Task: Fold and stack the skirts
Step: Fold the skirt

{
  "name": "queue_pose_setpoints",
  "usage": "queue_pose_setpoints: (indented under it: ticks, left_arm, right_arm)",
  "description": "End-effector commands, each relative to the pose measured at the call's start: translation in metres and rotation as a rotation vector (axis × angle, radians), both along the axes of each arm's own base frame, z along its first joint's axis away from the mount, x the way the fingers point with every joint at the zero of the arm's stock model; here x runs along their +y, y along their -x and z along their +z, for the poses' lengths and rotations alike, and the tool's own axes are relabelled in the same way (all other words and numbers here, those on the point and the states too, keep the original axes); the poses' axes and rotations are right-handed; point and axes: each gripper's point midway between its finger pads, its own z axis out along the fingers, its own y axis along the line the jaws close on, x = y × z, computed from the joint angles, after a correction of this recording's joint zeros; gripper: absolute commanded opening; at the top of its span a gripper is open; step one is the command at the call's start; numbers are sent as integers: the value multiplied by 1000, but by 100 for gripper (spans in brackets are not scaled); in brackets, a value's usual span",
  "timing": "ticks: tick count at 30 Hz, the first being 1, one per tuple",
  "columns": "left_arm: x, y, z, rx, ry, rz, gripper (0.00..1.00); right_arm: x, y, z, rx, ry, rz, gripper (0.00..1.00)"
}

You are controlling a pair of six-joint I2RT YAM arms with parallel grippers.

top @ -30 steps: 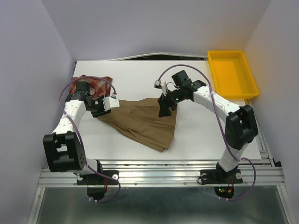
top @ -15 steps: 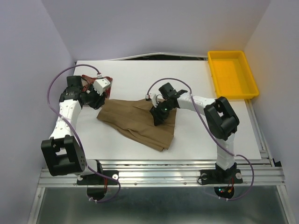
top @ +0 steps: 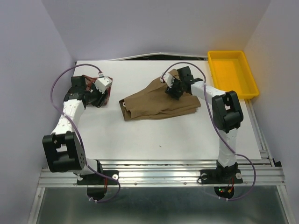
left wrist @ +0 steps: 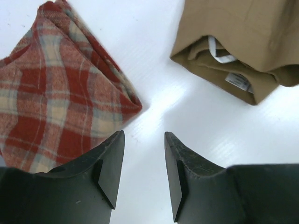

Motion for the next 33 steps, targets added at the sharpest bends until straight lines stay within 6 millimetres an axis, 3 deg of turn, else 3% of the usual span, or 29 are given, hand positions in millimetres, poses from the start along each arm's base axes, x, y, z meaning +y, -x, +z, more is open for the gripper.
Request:
queue_pose_setpoints:
  ticks: [1,3,4,5,6,8,10,11,12,15,16,17,19,20,23,25,29,33]
  left_arm:
    - [-5,-54,4,-51,-56,21,50]
    - [-17,-71,-6,-52,-86,7,50]
    - [-14,-83,-18,-29,-99,19,50]
    - [-25,-88,-24,-21,-95,-8,50]
    - [-37,-92,-28,-18,-96,-36,50]
    - [-45,-105,-45,12,-105,-46,48]
    - [-57,-110,-62,42,-119,-78,46]
    - [-62,-109,-68,50,-126,-94,45]
    - [-66,-106,-73,59,-134,-114,45]
    - [-85,-86,-93,108,-162,-195,41]
    - [-95,-77,-94,117,-160,-235,40]
    - [-98,-60,-104,159,-158,-258,39]
    - [-107,-43,-102,173,-143,-296,37]
    - [-115,-24,-112,211,-143,-319,37]
    - [-135,10,-114,264,-94,-355,37]
    - [-148,27,-113,292,-58,-373,36]
    - [-177,63,-100,344,35,-423,36]
    - [-181,68,-76,316,107,-396,41]
  right_arm:
    - [42,-41,114,-229,-225,-26,66]
    - [48,-27,138,-177,-329,-72,69]
    - [52,-13,163,-165,-386,-55,69]
    - [53,0,167,-101,-432,-92,69]
    - [52,14,164,-49,-451,-107,69]
    - [47,36,180,-6,-497,-146,70]
    - [35,62,171,68,-494,-179,70]
    - [33,70,156,117,-481,-193,70]
    - [30,83,159,147,-494,-219,70]
    - [9,107,139,271,-492,-308,71]
    - [-7,107,134,305,-510,-358,71]
    - [-17,116,122,391,-528,-420,71]
    - [-45,117,114,492,-599,-511,71]
    - [-55,120,108,536,-622,-552,71]
    - [-75,139,83,701,-676,-628,70]
    - [-72,154,65,773,-672,-636,70]
    - [-70,160,23,906,-656,-706,68]
    - [-69,124,-7,920,-665,-752,66]
